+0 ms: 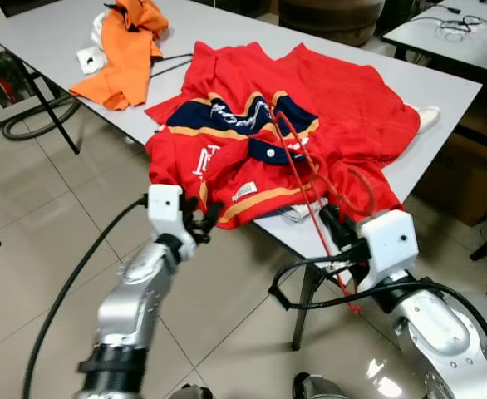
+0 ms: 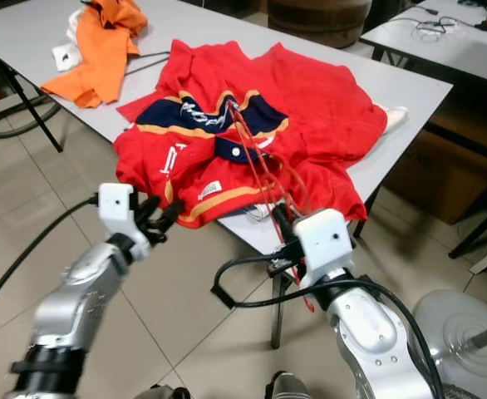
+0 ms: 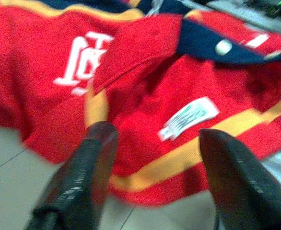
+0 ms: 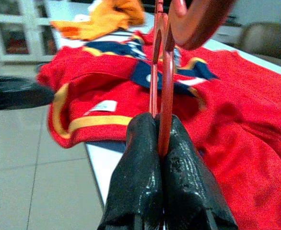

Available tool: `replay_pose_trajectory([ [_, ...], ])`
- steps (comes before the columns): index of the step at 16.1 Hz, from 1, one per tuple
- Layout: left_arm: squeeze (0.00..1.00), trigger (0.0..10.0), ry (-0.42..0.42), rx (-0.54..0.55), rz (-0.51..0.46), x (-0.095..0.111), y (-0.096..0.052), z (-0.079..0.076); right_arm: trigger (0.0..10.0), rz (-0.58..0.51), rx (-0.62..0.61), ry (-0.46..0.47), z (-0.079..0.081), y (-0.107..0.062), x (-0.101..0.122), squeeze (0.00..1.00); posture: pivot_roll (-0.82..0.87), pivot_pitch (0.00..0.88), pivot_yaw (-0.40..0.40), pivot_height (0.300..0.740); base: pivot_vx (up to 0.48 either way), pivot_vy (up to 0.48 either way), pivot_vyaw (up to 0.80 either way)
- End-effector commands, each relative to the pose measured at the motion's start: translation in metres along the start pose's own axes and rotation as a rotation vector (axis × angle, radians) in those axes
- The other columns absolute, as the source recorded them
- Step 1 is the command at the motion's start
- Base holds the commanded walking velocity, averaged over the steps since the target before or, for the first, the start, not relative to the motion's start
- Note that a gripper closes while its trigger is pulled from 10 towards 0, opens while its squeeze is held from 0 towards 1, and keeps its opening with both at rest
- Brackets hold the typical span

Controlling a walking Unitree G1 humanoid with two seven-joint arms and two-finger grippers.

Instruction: Hang hanger

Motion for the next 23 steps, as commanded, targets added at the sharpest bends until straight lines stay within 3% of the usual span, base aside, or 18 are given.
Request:
replay_pose_trajectory([
  [1,1.00,10.0,0.041,-0.045,-0.047,0.014,-0.001,-0.008,10.0,-0.002,-0.005,-0.069,-0.003,-0.001,0.003,0.00,-0.15,0.096,0.085,0.740,0.000,0.000,0.00],
  [2,1.00,10.0,0.071,-0.048,-0.053,0.016,-0.003,-0.008,10.0,0.035,-0.036,-0.111,-0.010,-0.002,-0.003,0.00,-0.15,0.096,0.085,0.740,0.000,0.000,0.00],
  [3,1.00,10.0,0.172,-0.039,-0.060,0.020,-0.007,-0.005,10.0,0.070,-0.118,-0.105,-0.025,-0.002,-0.010,0.00,-0.14,0.097,0.086,0.740,0.000,0.000,0.00],
  [4,1.00,10.0,0.263,-0.031,-0.070,0.025,-0.011,-0.003,10.0,0.038,-0.184,-0.012,-0.036,-0.003,-0.005,0.00,-0.14,0.098,0.080,0.740,0.000,0.000,0.00],
  [6,1.00,10.0,0.297,-0.015,-0.119,0.036,-0.014,0.001,10.0,0.006,-0.198,0.012,-0.040,-0.001,0.003,0.00,-0.13,0.096,0.078,0.740,0.000,0.000,0.00],
  [7,0.06,10.0,0.313,0.021,-0.148,0.044,-0.018,0.006,10.0,0.001,-0.197,0.016,-0.042,0.002,0.004,0.00,-0.13,0.094,0.075,0.740,0.000,0.000,0.00],
  [8,0.00,10.0,0.319,0.026,-0.153,0.045,-0.021,0.007,10.0,-0.006,-0.204,0.035,-0.043,0.004,0.005,0.00,-0.11,0.097,0.068,0.740,0.000,0.000,0.00],
  [10,0.00,10.0,0.391,0.039,-0.158,0.049,-0.026,0.008,10.0,-0.032,-0.222,0.109,-0.050,0.011,0.009,0.00,-0.10,0.103,0.049,0.740,0.000,0.000,0.00],
  [13,0.00,10.0,0.395,0.137,-0.216,0.054,-0.033,0.014,10.0,-0.060,-0.220,0.144,-0.058,0.018,0.014,0.00,-0.09,0.100,0.031,0.740,0.000,0.000,0.00],
  [17,0.00,10.0,0.368,0.111,-0.256,0.062,-0.031,0.000,10.0,-0.093,-0.258,0.188,-0.076,0.026,0.023,0.00,-0.08,0.091,0.024,0.740,0.000,0.000,0.00],
  [23,0.00,10.0,0.371,0.085,-0.215,0.061,-0.029,0.000,10.0,-0.111,-0.246,0.187,-0.079,0.032,0.030,0.00,-0.07,0.085,0.023,0.740,0.000,0.000,0.00],
])
Point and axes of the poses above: a point about 5 cm out from each wrist's last joint towards the gripper, its own y axis pointing out of the wrist towards the gripper, its own x axis along the axis of the wrist's last joint, z = x × y, the point moved 6 cm from there along y, pointing out of the wrist towards the gripper, and after that the axes turned 12 degrees about -y, right-handed, at the moved point
